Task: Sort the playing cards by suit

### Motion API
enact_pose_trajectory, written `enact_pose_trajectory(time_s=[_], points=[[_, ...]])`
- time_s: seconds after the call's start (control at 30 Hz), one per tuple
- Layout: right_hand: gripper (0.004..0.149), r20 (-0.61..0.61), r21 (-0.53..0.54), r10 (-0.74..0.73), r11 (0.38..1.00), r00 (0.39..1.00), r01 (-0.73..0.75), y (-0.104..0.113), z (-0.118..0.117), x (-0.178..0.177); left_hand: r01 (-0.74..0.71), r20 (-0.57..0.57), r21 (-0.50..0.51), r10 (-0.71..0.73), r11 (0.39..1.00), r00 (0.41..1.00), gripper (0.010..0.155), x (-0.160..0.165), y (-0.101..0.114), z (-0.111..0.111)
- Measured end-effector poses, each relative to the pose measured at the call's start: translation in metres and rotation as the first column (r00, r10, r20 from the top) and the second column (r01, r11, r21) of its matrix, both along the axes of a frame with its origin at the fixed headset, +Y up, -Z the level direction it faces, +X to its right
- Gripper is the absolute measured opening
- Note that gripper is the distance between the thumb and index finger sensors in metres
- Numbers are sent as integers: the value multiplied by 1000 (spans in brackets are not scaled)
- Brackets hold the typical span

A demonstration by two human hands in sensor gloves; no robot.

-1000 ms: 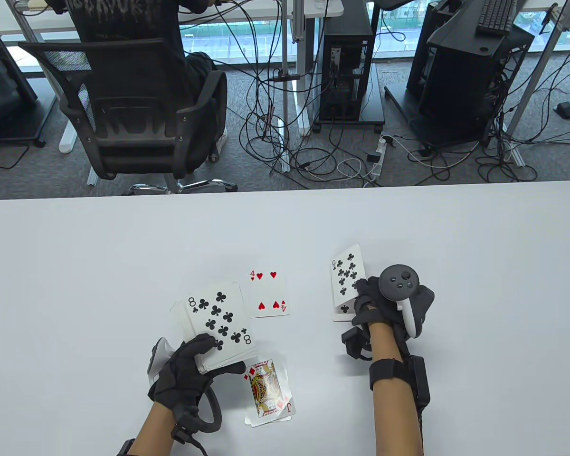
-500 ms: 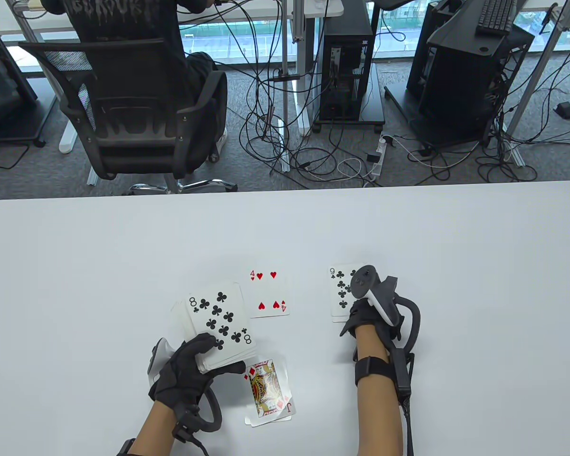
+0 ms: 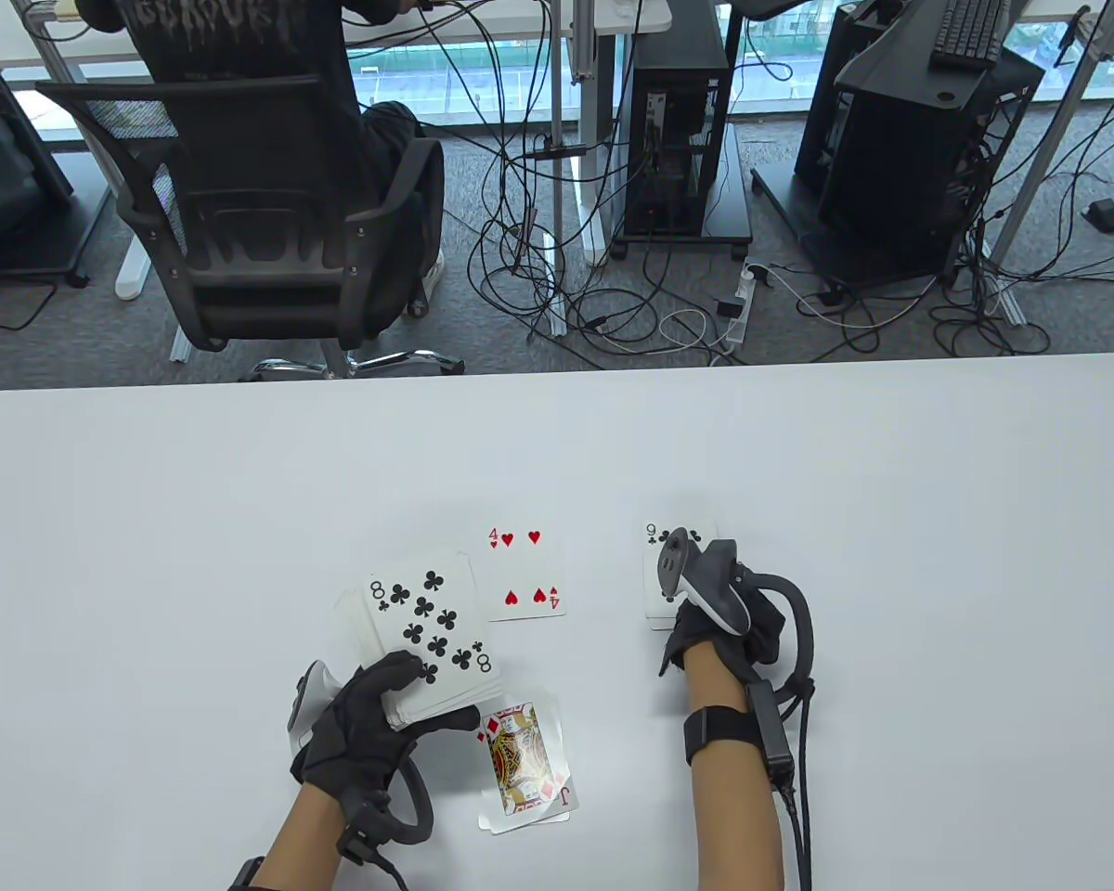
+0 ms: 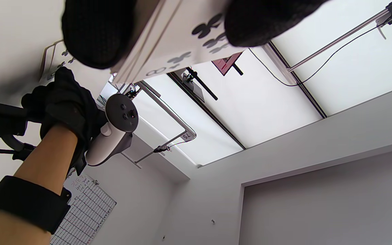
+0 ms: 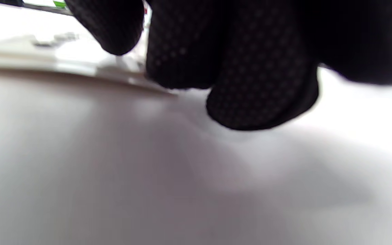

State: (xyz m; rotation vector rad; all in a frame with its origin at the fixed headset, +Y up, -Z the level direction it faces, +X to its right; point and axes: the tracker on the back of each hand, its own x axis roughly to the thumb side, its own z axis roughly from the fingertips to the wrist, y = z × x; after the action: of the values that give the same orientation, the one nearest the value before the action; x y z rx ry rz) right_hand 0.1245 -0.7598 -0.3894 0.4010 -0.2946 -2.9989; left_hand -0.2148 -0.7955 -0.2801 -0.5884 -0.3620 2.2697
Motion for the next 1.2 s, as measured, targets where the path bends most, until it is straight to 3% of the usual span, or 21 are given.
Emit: enact_pose_trajectory(time_s=[0.1, 0.23, 0.3, 0.37, 0.47, 0.5, 0.57, 0.73, 0.9, 1.0, 1.2], points=[[52, -141, 118, -19, 992, 990, 36, 19, 5, -19, 3, 1, 2, -3, 1000, 1000, 62, 0, 0, 0], [54, -340, 141, -174, 962, 924, 233, 41, 20, -56, 11, 5, -14, -11, 1000, 1000, 62, 1, -3, 0], [55, -444, 114, -343, 895, 828, 431, 50, 32, -76, 14, 4, -17, -13, 1000, 1000, 63, 1, -4, 0], [55, -533, 63, -503, 778, 680, 625, 56, 44, -95, 17, 2, -15, -17, 1000, 1000, 63, 1, -4, 0], [58, -625, -68, -670, 559, 401, 826, 61, 62, -120, 18, -1, -14, -18, 1000, 1000, 62, 1, -4, 0], [60, -632, -87, -695, 503, 342, 860, 61, 68, -127, 19, 0, -16, -19, 1000, 1000, 62, 1, -4, 0], [65, -650, -124, -707, 460, 279, 879, 62, 76, -137, 19, 1, -18, -19, 1000, 1000, 62, 1, -4, 1], [84, -692, -150, -650, 556, 315, 817, 61, 89, -146, 21, -27, -16, -22, 1000, 999, 63, -4, -3, 0], [86, -730, -88, -564, 637, 386, 765, 61, 94, -148, 16, -13, -22, -17, 1000, 1000, 62, -1, -4, 0], [85, -736, -70, -547, 647, 398, 759, 59, 94, -149, 35, -9, -15, -36, 999, 999, 63, -2, -4, 0], [74, -725, -14, -553, 608, 411, 793, 55, 92, -147, 46, 8, 6, -46, 999, 999, 62, -2, -4, 0]])
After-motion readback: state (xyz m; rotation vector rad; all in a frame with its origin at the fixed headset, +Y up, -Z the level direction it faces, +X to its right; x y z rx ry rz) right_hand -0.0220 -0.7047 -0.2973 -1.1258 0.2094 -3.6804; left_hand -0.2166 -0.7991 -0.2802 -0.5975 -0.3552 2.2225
